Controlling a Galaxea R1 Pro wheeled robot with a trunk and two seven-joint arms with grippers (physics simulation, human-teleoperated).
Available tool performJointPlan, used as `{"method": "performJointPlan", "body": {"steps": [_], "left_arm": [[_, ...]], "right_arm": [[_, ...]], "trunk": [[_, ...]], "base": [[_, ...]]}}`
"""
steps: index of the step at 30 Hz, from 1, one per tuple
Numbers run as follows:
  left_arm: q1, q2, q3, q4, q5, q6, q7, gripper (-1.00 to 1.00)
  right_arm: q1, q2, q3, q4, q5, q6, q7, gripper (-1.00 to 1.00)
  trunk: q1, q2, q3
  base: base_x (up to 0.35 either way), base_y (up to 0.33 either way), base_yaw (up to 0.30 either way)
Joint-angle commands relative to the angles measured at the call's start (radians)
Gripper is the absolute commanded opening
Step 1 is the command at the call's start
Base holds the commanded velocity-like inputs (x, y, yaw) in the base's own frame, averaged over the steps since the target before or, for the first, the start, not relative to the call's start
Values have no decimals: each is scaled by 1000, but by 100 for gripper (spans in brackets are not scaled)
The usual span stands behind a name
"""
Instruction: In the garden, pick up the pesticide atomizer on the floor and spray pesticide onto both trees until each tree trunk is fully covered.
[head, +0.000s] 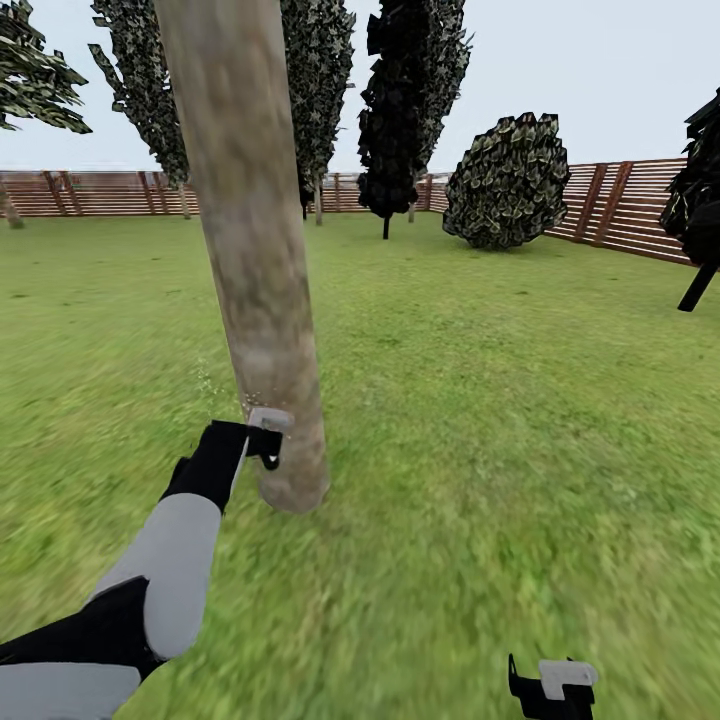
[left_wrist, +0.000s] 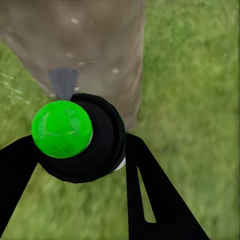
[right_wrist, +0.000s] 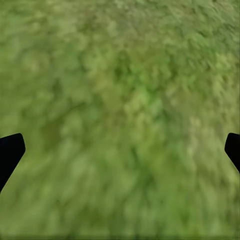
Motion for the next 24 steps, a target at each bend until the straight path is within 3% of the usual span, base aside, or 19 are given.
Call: {"method": "performJointPlan", "body": {"steps": [1,4,6,13,16,24], "left_arm": [[-3,23,-1,-9,13,9,-1,-100],[-4,63,-1,-34,20,29,-20,-100],[3,69,-7,-51,20,43,-34,-100],[-7,52,-9,-91,20,50,-40,-100],[-1,52,-8,-139,20,50,-39,-100],[4,52,-9,-149,18,49,-38,-100]], "right_arm": [[0,0,0,0,0,0,0,100],[0,0,0,0,0,0,0,100],[0,0,0,0,0,0,0,100],[0,0,0,0,0,0,-1,100],[0,0,0,0,0,0,0,100],[0,0,0,0,0,0,0,100]], "trunk": [[0,0,0],[0,0,0],[0,0,0],[0,0,0],[0,0,0],[0,0,0]], "base": [[0,0,0],[0,0,0],[0,0,0],[0,-17,0],[0,-211,0],[-30,-269,1]]}}
